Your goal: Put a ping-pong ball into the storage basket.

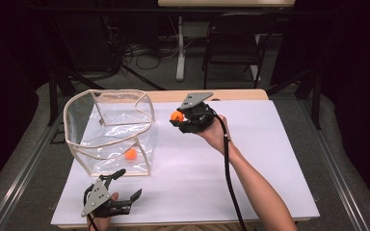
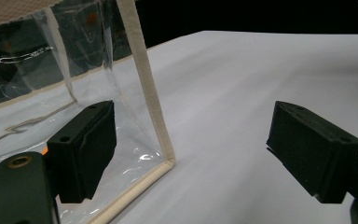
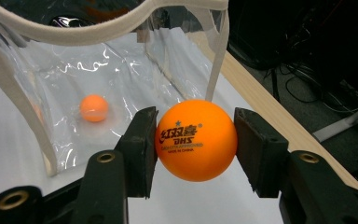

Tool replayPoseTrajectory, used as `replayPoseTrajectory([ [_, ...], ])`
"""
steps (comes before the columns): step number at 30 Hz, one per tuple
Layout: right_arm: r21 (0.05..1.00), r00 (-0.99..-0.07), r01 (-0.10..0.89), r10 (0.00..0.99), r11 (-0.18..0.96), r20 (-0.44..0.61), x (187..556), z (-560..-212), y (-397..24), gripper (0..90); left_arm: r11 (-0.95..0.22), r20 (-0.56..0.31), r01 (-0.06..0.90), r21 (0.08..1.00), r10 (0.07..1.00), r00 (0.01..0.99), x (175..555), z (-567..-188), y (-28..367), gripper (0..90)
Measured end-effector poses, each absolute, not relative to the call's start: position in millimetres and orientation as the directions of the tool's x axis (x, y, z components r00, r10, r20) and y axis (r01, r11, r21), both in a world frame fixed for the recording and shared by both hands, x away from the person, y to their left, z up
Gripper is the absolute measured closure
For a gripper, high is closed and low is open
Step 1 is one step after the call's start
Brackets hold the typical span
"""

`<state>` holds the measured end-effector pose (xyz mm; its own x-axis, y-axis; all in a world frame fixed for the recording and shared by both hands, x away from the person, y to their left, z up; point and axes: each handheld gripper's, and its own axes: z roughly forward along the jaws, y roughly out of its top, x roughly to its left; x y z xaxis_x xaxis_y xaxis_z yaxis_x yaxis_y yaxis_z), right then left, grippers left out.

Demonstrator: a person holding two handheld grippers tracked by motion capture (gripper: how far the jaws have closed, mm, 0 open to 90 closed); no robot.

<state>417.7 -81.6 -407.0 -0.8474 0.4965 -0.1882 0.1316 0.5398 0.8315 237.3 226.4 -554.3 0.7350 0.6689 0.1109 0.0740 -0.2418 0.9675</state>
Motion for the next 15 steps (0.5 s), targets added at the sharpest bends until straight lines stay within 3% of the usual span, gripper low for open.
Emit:
replayPoseTrajectory([
  [15,0.850,-0.846,0.118,0.501,0.513,-0.184,416.8,-397.8,-78.9,51.1,-0.239,0.110,0.073,0.968,0.670,0.734,237.6,-553.9,227.0,15.7],
])
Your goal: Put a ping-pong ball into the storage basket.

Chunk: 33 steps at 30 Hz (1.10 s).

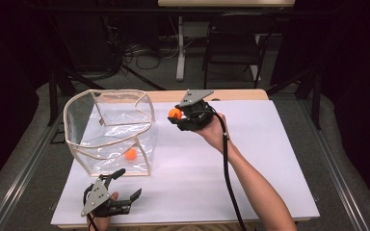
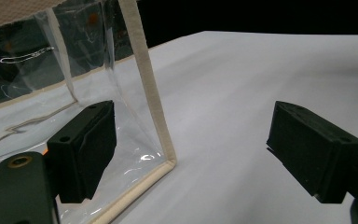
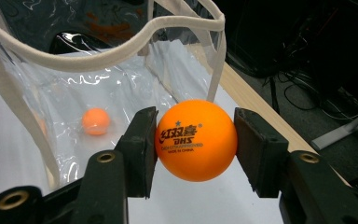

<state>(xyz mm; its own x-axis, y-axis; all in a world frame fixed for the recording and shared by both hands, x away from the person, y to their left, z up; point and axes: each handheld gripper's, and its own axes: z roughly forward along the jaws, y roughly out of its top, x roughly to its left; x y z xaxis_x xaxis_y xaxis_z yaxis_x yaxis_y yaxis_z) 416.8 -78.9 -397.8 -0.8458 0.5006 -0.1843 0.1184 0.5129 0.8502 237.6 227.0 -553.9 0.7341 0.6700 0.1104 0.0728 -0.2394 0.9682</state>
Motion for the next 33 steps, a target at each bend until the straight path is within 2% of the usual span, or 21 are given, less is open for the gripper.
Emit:
replayPoseTrajectory([
  [33,0.863,-0.854,0.085,0.483,0.499,-0.195,416.2,-371.3,-62.3,51.1,-0.241,0.116,0.070,0.968,0.678,0.726,237.1,-553.8,228.4,15.7],
])
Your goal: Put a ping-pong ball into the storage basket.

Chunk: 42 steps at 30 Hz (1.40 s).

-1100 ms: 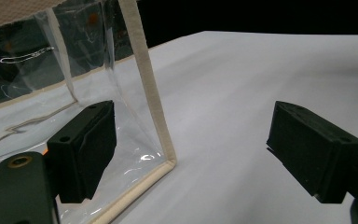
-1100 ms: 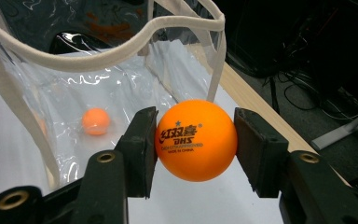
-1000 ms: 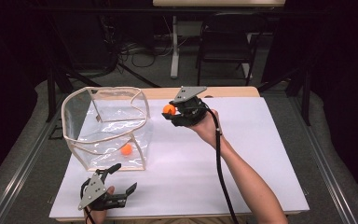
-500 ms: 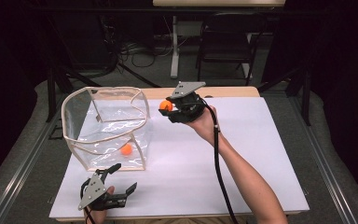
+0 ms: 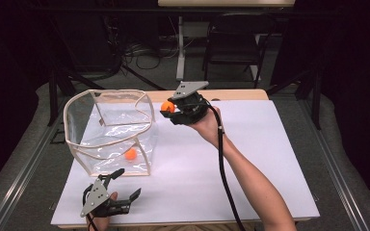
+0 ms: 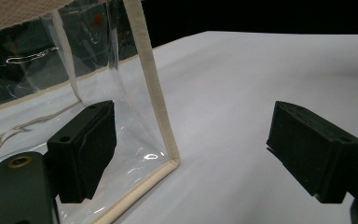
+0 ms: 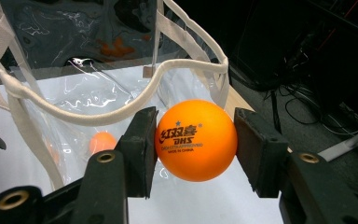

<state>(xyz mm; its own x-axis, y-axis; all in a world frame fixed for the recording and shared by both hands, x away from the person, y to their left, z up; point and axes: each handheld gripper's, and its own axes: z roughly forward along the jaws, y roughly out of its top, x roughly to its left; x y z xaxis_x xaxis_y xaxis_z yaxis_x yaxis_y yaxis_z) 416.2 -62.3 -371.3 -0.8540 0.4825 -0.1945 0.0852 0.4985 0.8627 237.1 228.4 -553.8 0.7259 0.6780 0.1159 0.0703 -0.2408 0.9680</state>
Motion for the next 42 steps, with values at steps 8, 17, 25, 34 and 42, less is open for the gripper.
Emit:
replayPoseTrajectory([
  [8,0.867,-0.857,0.076,0.477,0.493,-0.196,415.7,-366.0,-56.0,51.1,-0.242,0.117,0.071,0.968,0.680,0.723,236.9,-553.8,228.3,15.7],
  [17,0.868,-0.862,0.058,0.463,0.494,-0.206,415.1,-359.1,-46.6,51.1,-0.241,0.117,0.069,0.968,0.679,0.725,236.3,-553.6,228.6,15.7],
  [25,0.868,-0.863,0.049,0.458,0.494,-0.212,414.9,-355.2,-42.3,51.1,-0.239,0.115,0.070,0.968,0.679,0.725,236.5,-553.7,228.8,15.7],
  [34,0.866,-0.864,0.038,0.452,0.498,-0.222,413.8,-349.4,-36.0,51.1,-0.240,0.117,0.068,0.968,0.679,0.725,236.5,-553.7,229.1,15.7],
  [42,0.863,-0.866,0.032,0.445,0.504,-0.228,413.7,-347.6,-30.1,51.1,-0.241,0.120,0.066,0.968,0.679,0.724,236.2,-553.3,229.6,15.7],
])
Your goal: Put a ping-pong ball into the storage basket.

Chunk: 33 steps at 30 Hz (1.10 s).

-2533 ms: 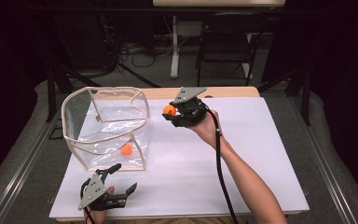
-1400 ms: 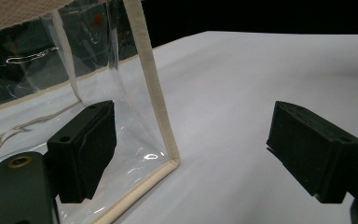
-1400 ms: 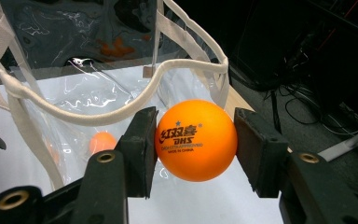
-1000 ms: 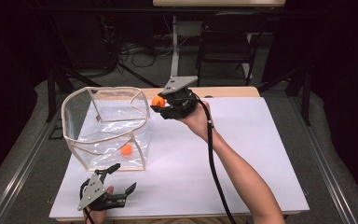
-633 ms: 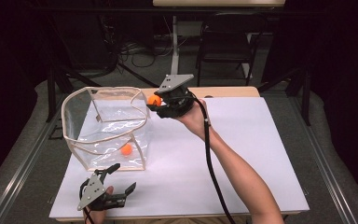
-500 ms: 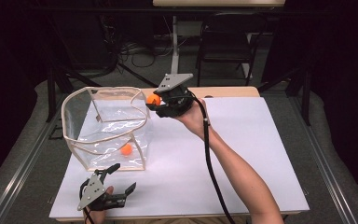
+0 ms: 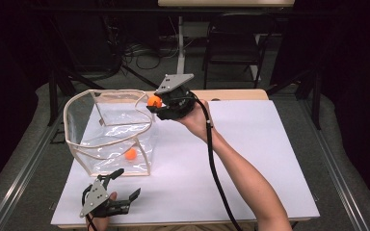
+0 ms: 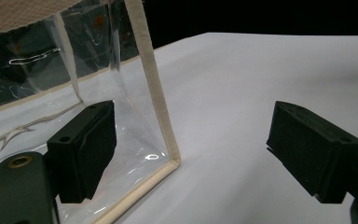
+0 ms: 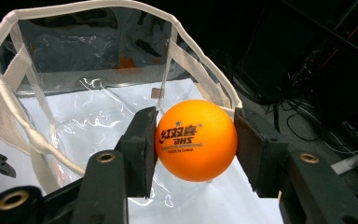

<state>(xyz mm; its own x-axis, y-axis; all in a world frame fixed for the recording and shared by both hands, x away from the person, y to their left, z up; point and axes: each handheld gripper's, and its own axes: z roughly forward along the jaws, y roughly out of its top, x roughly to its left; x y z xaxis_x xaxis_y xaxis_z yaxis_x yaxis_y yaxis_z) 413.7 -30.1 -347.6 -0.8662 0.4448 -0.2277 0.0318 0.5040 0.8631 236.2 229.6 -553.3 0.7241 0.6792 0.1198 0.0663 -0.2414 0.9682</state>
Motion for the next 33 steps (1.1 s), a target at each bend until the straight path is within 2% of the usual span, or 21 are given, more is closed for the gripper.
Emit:
replayPoseTrajectory([
  [33,0.851,-0.874,-0.008,0.410,0.526,-0.262,409.7,-337.3,-6.4,51.1,-0.240,0.118,0.066,0.969,0.679,0.724,236.4,-553.4,229.8,15.7],
])
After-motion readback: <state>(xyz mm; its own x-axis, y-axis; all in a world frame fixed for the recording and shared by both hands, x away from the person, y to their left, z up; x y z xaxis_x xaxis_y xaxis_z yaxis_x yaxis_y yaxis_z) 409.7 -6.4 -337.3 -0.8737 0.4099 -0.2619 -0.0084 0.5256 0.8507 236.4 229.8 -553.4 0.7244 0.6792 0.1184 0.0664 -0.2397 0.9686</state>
